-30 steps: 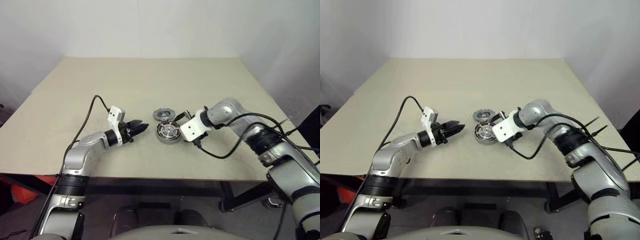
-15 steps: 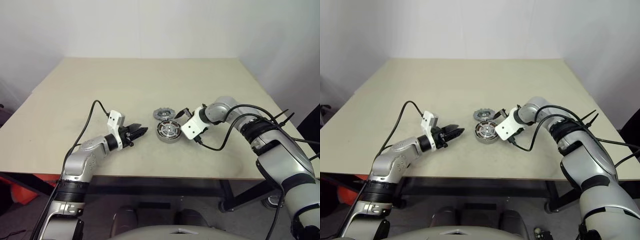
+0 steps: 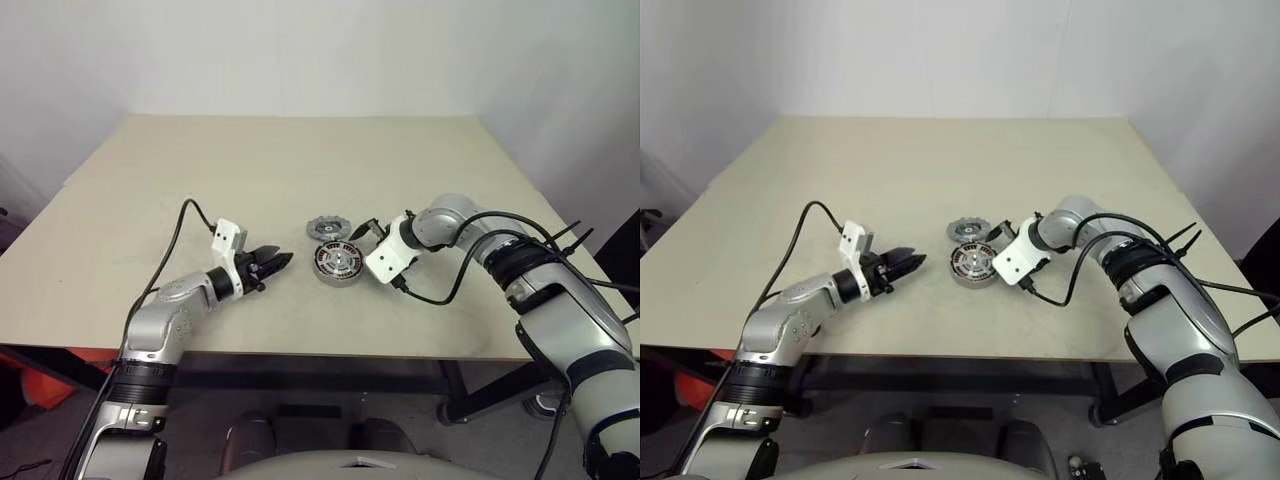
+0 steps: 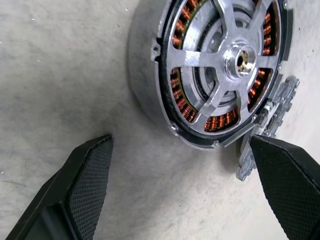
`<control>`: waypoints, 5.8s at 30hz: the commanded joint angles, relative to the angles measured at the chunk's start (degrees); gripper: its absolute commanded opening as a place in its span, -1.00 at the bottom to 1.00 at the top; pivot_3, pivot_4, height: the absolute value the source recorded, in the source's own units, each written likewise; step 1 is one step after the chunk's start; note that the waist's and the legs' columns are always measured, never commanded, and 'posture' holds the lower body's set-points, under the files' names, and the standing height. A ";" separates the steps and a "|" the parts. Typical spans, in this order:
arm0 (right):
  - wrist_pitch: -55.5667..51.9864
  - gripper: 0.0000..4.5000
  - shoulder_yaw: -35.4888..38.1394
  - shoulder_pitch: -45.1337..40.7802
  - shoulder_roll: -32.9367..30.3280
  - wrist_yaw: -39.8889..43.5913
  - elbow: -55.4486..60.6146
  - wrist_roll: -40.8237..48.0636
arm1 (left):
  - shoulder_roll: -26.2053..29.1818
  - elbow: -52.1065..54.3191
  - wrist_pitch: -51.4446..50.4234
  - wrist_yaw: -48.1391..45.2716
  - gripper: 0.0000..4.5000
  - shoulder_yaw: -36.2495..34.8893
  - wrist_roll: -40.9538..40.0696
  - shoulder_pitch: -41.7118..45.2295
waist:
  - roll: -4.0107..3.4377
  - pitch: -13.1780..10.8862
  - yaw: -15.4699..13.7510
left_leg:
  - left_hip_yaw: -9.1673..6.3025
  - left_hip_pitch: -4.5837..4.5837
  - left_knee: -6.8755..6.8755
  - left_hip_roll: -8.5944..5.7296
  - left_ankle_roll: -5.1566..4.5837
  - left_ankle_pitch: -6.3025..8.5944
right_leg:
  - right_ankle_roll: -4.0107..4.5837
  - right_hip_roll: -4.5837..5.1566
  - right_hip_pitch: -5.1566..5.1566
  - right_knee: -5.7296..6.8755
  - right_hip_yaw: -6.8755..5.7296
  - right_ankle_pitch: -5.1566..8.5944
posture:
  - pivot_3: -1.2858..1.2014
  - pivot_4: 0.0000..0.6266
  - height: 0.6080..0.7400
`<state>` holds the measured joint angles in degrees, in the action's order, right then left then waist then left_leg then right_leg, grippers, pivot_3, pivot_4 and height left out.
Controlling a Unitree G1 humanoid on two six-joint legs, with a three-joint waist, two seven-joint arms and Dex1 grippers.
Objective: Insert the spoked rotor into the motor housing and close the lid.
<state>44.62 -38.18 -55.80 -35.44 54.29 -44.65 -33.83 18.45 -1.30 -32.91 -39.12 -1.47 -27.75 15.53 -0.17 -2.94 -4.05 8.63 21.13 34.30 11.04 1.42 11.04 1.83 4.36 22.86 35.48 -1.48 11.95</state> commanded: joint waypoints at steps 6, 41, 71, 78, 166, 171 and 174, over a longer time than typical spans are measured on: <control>3.52 0.99 -3.48 1.18 -0.66 4.36 -1.17 -3.31 | -0.45 1.76 1.33 0.89 0.01 -0.46 0.15 -0.14 | 0.03 0.02 -0.01 | 0.00 0.00 0.00 0.01 -0.03 0.02 | 0.00 0.00 -0.03 -0.04 0.00 0.00 | 0.03 -1.00 1.00; 10.68 -1.00 -5.04 -9.71 5.18 6.20 -19.23 -4.86 | -5.39 8.62 1.93 8.01 0.01 -1.05 -0.26 -7.91 | 0.08 0.07 0.12 | -0.01 0.03 -0.01 0.03 -0.14 0.09 | -0.13 0.06 -0.26 -0.25 0.04 0.10 | 0.03 -1.00 1.00; -74.19 -1.00 5.55 -0.01 14.47 19.43 16.67 24.49 | -3.78 11.87 1.62 9.34 0.01 -3.65 -0.97 -12.77 | -0.15 -0.29 1.35 | -0.04 -0.15 -0.22 0.55 0.30 -0.16 | -0.40 -0.16 0.12 -0.23 -0.12 0.38 | 0.03 -1.00 1.00; -69.81 -1.00 5.91 -1.98 16.73 16.17 11.83 24.15 | -3.96 12.26 1.45 9.82 0.01 -3.43 -0.89 -13.42 | 0.03 -0.58 1.68 | -0.13 -0.15 -0.22 0.60 0.32 -0.16 | -0.42 -0.14 0.15 -0.59 -0.22 0.39 | 0.03 -1.00 1.00; -94.22 0.98 64.71 35.36 37.39 -60.75 49.87 107.25 | 6.47 -8.43 -5.92 -8.90 0.01 4.72 5.16 12.77 | 0.05 -0.53 -1.44 | 0.11 -0.83 -2.08 -0.15 1.64 -0.95 | -0.62 0.04 0.24 -1.00 -0.07 0.02 | 0.03 -1.00 1.00; -94.23 0.98 62.68 31.88 39.47 -70.33 53.37 113.09 | 5.85 -8.40 -5.52 -7.78 0.01 4.00 5.08 12.35 | 0.01 -0.52 -1.42 | 0.01 -0.69 -2.19 -0.07 1.54 -0.89 | 0.10 -0.18 0.50 -0.64 -0.14 -0.11 | 0.03 -1.00 1.00; -94.46 0.98 59.54 30.03 41.04 -76.52 54.75 114.10 | 5.37 -8.42 -4.80 -6.47 0.01 3.22 5.19 11.99 | 0.01 -0.52 -1.41 | -0.03 -0.40 -2.17 -0.09 1.33 -0.76 | -0.03 -0.19 0.65 -0.68 -0.19 -0.10 | 0.03 -1.00 1.00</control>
<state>-49.44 23.71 -24.22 4.99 -19.30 7.40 77.95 23.82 -11.40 -38.93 -46.40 3.54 -22.43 27.15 -0.16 -3.46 -5.46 8.59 20.81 32.15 10.94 2.73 10.29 1.78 4.18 23.55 34.78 -1.68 11.85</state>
